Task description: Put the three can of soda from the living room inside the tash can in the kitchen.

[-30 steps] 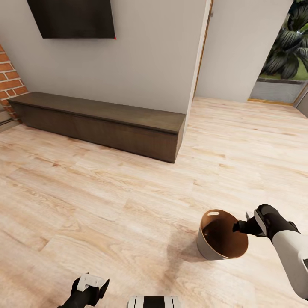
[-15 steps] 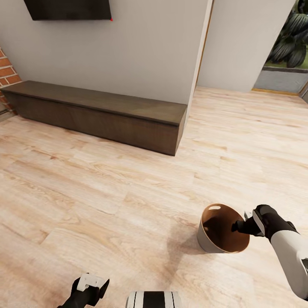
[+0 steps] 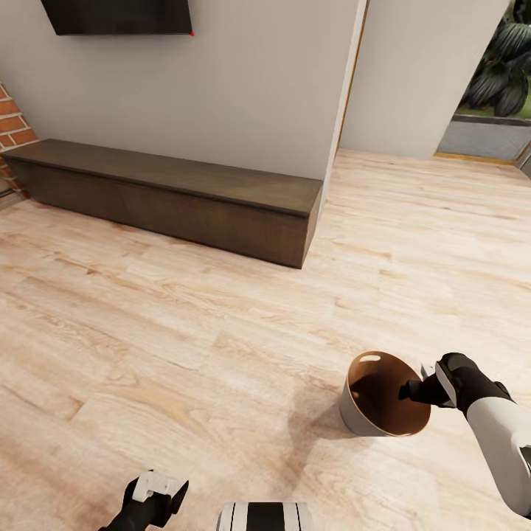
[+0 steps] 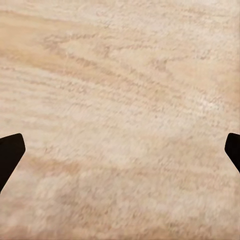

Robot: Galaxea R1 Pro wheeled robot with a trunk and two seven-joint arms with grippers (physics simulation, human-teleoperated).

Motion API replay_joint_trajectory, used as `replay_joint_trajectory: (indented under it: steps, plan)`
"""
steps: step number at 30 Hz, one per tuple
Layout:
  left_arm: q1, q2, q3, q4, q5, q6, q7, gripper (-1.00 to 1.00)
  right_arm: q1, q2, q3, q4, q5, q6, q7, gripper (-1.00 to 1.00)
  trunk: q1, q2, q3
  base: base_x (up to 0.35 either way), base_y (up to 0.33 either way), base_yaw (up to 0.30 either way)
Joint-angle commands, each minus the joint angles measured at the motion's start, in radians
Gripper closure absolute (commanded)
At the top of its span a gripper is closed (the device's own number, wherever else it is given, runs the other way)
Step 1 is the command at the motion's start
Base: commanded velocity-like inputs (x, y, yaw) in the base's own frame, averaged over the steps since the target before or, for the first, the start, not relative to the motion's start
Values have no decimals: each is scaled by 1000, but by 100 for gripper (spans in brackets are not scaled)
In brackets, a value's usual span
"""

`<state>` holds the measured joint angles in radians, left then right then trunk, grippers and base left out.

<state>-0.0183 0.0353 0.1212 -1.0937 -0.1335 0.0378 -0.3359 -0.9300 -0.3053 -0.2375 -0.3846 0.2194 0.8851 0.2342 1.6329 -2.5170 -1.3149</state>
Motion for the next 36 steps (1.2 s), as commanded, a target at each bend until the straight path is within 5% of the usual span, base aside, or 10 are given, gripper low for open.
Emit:
replay_joint_trajectory:
  steps: [1,29,36]
  plan:
    - [0,0,0,0,0,0,0,-100,0,0,0,0,0,0,0,-100,0,0,0,0,0,0]
    - [1,0,0,-1,0,-3,-1,-100,0,5,1,0,0,0,-1,-100,0,0,0,0,-45,0]
    - [0,0,0,0,0,-1,-1,-100,0,11,1,0,0,0,-1,-100,3,-2,-27,0,-1,0]
